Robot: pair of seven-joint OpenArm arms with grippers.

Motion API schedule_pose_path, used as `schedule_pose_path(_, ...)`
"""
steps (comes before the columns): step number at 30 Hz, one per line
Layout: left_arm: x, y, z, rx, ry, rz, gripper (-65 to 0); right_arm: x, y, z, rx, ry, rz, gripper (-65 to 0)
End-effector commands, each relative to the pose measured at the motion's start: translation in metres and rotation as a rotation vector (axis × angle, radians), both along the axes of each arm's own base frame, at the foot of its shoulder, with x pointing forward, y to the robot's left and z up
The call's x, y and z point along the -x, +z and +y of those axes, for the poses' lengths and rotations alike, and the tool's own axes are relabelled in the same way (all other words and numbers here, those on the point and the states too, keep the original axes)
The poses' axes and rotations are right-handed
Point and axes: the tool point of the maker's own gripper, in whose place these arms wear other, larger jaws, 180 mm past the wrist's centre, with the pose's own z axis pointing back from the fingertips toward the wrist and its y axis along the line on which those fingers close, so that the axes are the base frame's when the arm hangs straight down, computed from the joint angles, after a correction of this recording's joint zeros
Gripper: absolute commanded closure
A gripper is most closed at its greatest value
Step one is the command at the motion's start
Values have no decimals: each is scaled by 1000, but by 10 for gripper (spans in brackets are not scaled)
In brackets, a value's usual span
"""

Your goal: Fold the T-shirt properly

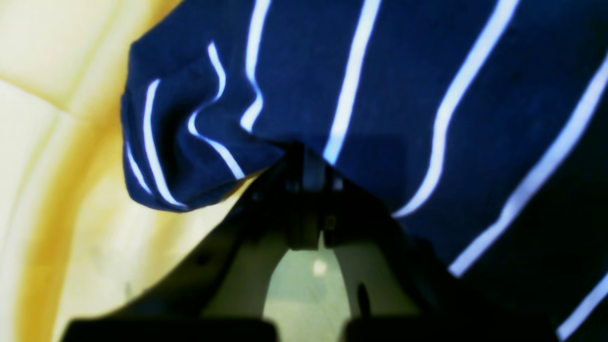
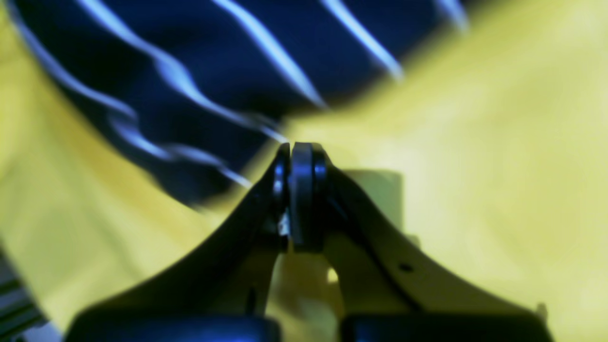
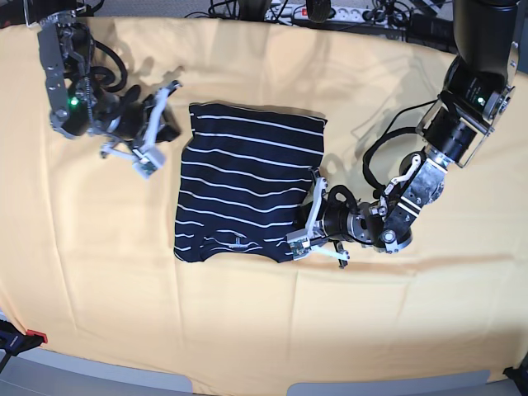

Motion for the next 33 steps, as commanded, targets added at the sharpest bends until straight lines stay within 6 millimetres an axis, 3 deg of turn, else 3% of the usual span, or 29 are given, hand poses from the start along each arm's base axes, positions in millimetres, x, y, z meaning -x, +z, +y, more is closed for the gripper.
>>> schedule_pose_path(1, -4, -7, 32, -159, 17, 11, 0, -9, 10, -21, 46, -55, -38, 0)
schedule_pose_path(4, -1, 15, 44, -187, 41, 74, 0, -10, 25, -50, 61, -172, -80, 0)
schedule_pose_path(7, 8, 37, 64, -197, 82, 147, 0, -10, 47, -59, 14, -216, -133, 0)
schedule_pose_path(13, 27, 112, 78, 65, 88, 200, 0, -12, 112, -43, -184, -104, -303, 0)
schedule_pose_path(18, 62, 141, 90, 158, 36, 220, 0, 16, 150, -24, -382, -2, -355, 0)
schedule_pose_path(20, 82, 146, 92, 176, 14, 239, 0, 33, 157, -22, -450, -7, -327, 0)
schedule_pose_path(25, 119, 153, 97, 203, -10, 218, 0, 61, 143, -52, -336, -95, -250, 0)
schedule_pose_path(33, 180, 146, 105, 191, 1, 278, 0, 125, 131, -69, -213, -168, -100, 0)
